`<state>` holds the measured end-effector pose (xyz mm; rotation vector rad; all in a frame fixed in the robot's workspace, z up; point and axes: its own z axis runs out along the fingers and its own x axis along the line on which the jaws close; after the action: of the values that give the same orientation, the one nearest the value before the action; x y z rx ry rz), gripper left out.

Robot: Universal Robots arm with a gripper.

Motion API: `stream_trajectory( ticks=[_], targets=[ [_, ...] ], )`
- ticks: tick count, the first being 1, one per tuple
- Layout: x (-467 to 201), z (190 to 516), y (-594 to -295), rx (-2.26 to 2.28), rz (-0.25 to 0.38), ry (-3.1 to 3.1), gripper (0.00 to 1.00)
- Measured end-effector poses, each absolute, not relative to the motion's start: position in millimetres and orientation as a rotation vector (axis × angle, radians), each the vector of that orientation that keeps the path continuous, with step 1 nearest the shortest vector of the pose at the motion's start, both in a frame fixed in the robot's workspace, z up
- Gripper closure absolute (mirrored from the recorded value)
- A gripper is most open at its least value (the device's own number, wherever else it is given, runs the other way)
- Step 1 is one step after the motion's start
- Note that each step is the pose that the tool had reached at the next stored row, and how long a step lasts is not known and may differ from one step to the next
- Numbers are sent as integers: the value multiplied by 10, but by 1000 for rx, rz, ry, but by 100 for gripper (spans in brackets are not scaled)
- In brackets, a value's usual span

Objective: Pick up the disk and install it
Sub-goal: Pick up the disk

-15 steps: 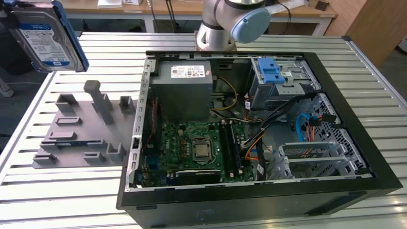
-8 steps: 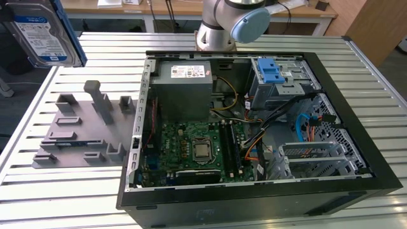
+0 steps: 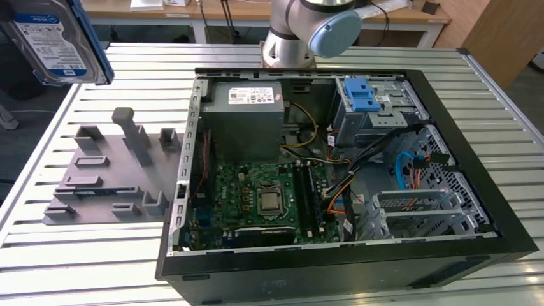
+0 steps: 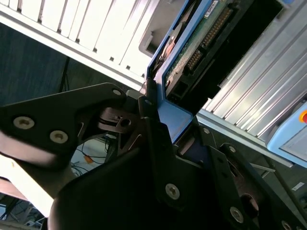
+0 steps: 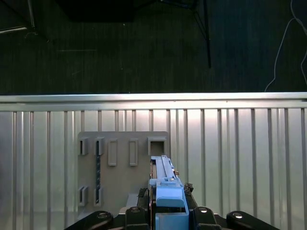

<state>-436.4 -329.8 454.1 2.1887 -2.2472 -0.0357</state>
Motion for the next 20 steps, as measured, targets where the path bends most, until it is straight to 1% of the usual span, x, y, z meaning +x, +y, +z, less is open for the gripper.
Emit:
stream_trajectory(
  ticks=[6,20],
  targets=[
    [-4365,4580,-3303,2186,-35,-2250,64],
    [-4364,4580,-3439,2183,-35,-2254,64]
  ],
)
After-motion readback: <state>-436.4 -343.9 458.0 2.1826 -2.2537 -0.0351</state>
